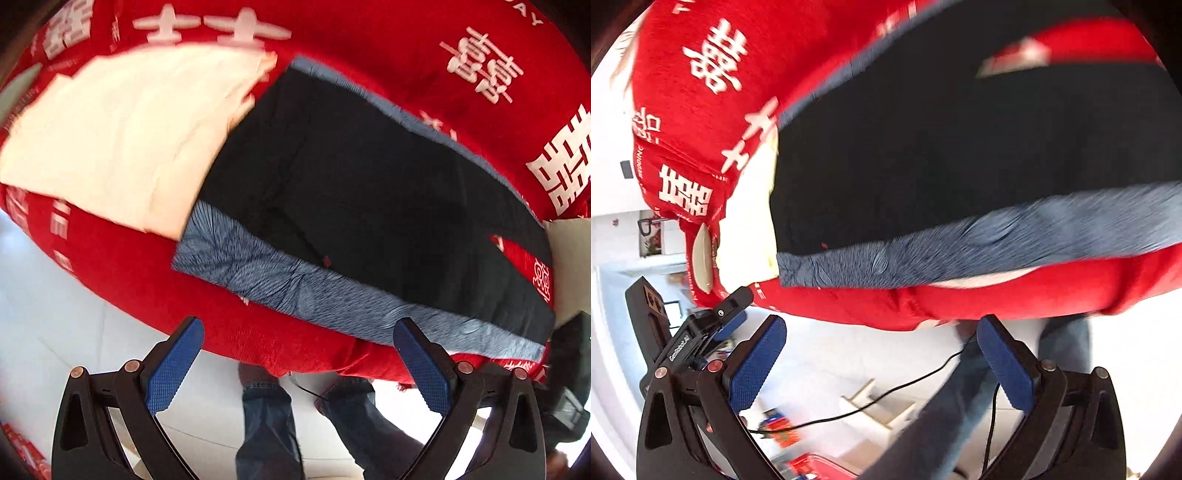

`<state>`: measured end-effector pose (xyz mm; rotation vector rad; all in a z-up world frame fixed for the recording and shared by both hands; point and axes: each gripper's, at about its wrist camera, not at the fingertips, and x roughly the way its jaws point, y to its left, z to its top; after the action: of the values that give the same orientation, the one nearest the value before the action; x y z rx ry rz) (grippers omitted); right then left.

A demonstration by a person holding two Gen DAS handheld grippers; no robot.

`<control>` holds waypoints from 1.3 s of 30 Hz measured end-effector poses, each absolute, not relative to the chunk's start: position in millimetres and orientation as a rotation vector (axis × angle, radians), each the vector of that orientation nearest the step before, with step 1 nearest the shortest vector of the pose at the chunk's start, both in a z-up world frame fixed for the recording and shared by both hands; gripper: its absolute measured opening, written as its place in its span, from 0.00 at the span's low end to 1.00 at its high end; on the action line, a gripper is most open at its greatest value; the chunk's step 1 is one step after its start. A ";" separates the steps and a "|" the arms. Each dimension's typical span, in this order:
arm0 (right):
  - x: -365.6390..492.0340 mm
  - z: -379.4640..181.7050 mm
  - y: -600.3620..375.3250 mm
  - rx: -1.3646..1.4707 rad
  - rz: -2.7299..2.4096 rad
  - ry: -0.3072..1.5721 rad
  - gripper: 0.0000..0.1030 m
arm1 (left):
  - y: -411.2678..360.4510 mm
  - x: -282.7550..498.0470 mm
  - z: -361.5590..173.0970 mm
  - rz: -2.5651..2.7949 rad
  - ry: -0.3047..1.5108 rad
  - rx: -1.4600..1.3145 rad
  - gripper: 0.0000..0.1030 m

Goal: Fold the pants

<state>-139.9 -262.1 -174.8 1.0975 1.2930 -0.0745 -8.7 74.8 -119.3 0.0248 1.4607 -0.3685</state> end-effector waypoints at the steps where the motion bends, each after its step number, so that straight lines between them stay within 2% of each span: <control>1: -134.8 -189.1 -253.3 1.120 -0.058 1.291 1.00 | 76.2 -7.8 -128.6 -0.380 1.477 0.022 0.90; 3: -127.1 -219.5 -234.0 1.183 -0.038 1.284 0.98 | 83.0 -8.3 -151.9 -0.408 1.524 0.003 0.90; 5: -122.7 -236.2 -223.9 1.217 -0.049 1.267 0.88 | 87.3 -8.3 -164.1 -0.432 1.538 -0.026 0.90; 6: -120.5 -242.6 -221.3 1.227 -0.059 1.261 0.75 | 88.9 -7.5 -170.9 -0.448 1.542 -0.044 0.90; 7: -117.9 -252.3 -219.1 1.248 -0.074 1.248 0.71 | 89.0 -5.9 -176.3 -0.457 1.546 -0.056 0.90; 12: -110.0 -263.4 -224.0 1.324 -0.088 1.132 0.70 | 81.7 2.5 -199.7 -0.499 1.591 -0.148 0.90; 17: -90.6 -217.3 -240.3 1.321 0.000 0.971 0.70 | 62.8 8.3 -201.4 -0.584 1.595 -0.273 0.90; 24: -84.7 -185.2 -248.7 1.313 0.071 0.887 0.70 | 56.7 36.9 -200.1 -0.559 1.572 -0.544 0.90; 25: -85.5 -187.2 -249.2 1.320 0.074 0.886 0.70 | 57.9 40.5 -201.5 -0.544 1.565 -0.567 0.88; 26: -87.7 -190.3 -248.9 1.323 0.076 0.892 0.70 | 59.5 43.7 -201.3 -0.529 1.551 -0.584 0.72; 27: -91.7 -193.3 -250.4 1.323 0.076 0.897 0.70 | 59.6 47.7 -201.4 -0.511 1.542 -0.577 0.65; 29: -100.3 -206.1 -252.6 1.328 0.055 0.912 0.70 | 58.5 52.0 -202.1 -0.515 1.536 -0.566 0.43; 30: -104.9 -212.0 -254.4 1.334 0.039 0.917 0.70 | 57.6 53.8 -202.7 -0.518 1.540 -0.549 0.37; 31: -111.7 -219.3 -257.8 1.352 0.016 0.919 0.70 | 57.9 56.5 -201.8 -0.527 1.542 -0.537 0.33; 35: -147.8 -246.2 -278.9 1.449 -0.083 0.882 0.70 | 54.7 63.1 -191.5 -0.575 1.529 -0.482 0.33; 39: -181.1 -268.2 -299.1 1.639 -0.118 0.744 0.70 | 52.6 63.4 -181.2 -0.609 1.520 -0.421 0.33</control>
<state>-181.1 -299.1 -268.2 1.6391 0.7441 -0.1176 63.4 52.6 -181.2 -0.4208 1.5204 -0.6094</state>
